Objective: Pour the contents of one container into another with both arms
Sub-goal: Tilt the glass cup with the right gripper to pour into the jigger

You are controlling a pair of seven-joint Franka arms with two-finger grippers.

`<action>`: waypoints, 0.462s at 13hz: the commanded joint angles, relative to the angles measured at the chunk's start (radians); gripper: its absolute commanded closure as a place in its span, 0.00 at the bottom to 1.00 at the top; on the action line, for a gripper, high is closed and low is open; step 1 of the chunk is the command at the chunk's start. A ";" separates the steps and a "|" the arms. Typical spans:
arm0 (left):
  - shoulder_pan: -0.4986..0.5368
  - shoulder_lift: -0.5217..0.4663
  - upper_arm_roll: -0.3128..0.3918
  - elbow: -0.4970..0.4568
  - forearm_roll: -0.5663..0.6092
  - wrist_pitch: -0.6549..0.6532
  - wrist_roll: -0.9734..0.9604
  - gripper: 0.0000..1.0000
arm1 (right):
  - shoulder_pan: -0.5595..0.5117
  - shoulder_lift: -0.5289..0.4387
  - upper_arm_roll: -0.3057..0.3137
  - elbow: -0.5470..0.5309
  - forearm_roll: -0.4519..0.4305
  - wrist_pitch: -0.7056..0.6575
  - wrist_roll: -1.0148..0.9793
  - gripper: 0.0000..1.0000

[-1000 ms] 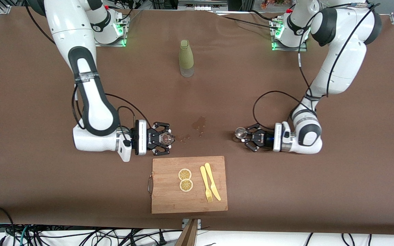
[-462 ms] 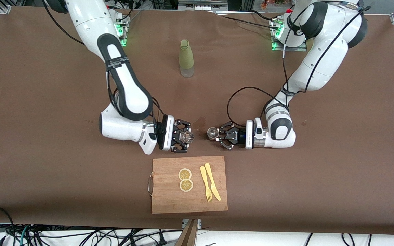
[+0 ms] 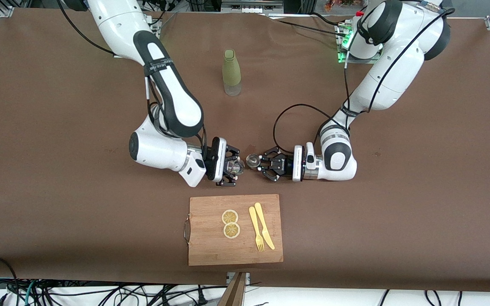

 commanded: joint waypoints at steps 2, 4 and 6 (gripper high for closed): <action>-0.020 -0.007 -0.008 0.010 -0.036 0.049 0.026 1.00 | 0.042 -0.018 -0.008 -0.021 -0.038 0.057 0.030 1.00; -0.029 -0.006 -0.008 0.025 -0.036 0.051 0.022 1.00 | 0.045 -0.018 -0.008 -0.023 -0.077 0.066 0.038 1.00; -0.030 -0.006 -0.008 0.027 -0.034 0.051 0.021 1.00 | 0.046 -0.020 -0.008 -0.025 -0.131 0.066 0.040 1.00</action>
